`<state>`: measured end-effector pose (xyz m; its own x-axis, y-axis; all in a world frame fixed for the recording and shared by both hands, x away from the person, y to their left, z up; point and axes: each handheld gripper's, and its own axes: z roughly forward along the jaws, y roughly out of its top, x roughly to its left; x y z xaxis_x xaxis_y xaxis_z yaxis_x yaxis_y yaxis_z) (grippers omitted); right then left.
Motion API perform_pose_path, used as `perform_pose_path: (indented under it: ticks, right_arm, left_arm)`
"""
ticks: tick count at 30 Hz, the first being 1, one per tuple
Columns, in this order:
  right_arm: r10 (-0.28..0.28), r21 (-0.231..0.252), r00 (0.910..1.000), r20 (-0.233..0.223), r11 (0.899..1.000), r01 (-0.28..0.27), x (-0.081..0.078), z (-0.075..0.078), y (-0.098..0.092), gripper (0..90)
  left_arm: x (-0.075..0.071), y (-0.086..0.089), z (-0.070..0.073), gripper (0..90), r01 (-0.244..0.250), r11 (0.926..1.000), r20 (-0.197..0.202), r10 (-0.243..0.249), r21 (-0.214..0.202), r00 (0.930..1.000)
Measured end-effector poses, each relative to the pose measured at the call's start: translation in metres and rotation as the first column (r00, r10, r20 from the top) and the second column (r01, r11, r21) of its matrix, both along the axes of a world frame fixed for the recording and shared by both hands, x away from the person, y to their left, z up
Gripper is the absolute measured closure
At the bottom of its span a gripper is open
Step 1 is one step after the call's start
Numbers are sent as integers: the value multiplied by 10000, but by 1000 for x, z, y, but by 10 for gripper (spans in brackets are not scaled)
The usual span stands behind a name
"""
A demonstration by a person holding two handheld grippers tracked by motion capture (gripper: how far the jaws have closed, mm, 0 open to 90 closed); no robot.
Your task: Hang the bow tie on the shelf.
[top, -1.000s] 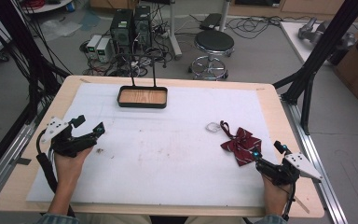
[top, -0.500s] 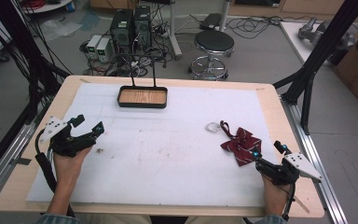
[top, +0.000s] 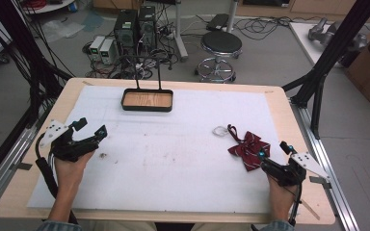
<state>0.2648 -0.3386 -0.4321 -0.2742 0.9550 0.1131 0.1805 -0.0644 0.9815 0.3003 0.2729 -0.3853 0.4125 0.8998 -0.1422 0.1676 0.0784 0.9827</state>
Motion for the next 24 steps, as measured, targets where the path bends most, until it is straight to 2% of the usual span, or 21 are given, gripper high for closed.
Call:
perform_pose_path:
  ticks: [1, 2, 3, 7, 9, 10, 12, 13, 14, 15, 16, 17, 20, 24]
  right_arm:
    - [18, -142, 10000, -70, 9999, -19, 4, 1, 4, 153]
    - [-29, -260, 9994, -342, 9997, 20, 9, 2, 9, 159]
    - [42, -328, 9965, -833, 9994, -69, 19, 1, 15, 164]
    - [33, -483, 9835, -1810, 9988, -122, 39, -2, 26, 203]
    - [-82, -580, 9806, -1959, 9983, -33, 43, -2, 28, 217]
    - [-91, -771, 9721, -2343, 9970, -93, 54, -4, 33, 248]
    - [-138, -841, 9698, -2436, 9964, -70, 57, -5, 34, 264]
    - [-163, -848, 9565, -2914, 9964, -89, 65, -9, 37, 319]
    - [-163, -848, 9565, -2914, 9964, -89, 65, -9, 37, 319]
    - [-194, -841, 9506, -3098, 9964, -71, 68, -11, 38, 342]
    - [-290, -984, 9358, -3514, 9951, -62, 74, -15, 39, 376]
    - [-350, -1048, 9309, -3635, 9945, -36, 75, -16, 39, 387]
    - [-623, -1176, 9304, -3611, 9928, 208, 75, -16, 39, 436]
    - [-845, -907, 9229, -3756, 9944, 542, 76, -16, 37, 476]
  left_arm:
    - [0, 1, 0, 170, -26, 10000, 1, 26, -62, 10000]
    - [0, 1, 1, 170, -23, 10000, 14, 23, -87, 10000]
    - [0, 1, 1, 170, -13, 9999, 4, 13, -100, 10000]
    - [-1, 1, 2, 171, 16, 9999, 52, -16, -108, 10000]
    - [-1, 0, 3, 171, 2, 10000, 78, -2, -37, 10000]
    - [-1, 0, 3, 180, -25, 10000, 114, 25, -29, 9999]
    - [-2, 1, 4, 180, -3, 9999, 176, 5, -109, 9998]
    - [-2, 1, 5, 180, -3, 9999, 195, 5, -102, 9998]
    - [-3, 2, 5, 180, -19, 9999, 230, 22, -128, 9997]
    - [-3, 2, 5, 180, -7, 9999, 229, 11, -152, 9997]
    - [-3, 2, 6, 181, -10, 9998, 228, 14, -190, 9997]
    - [-2, 2, 5, 180, -1, 9998, 222, 5, -193, 9998]
    - [-2, 2, 5, 180, 27, 9998, 196, -24, -179, 9998]
    - [-2, 0, 5, 180, 73, 9998, 192, -70, -161, 9998]
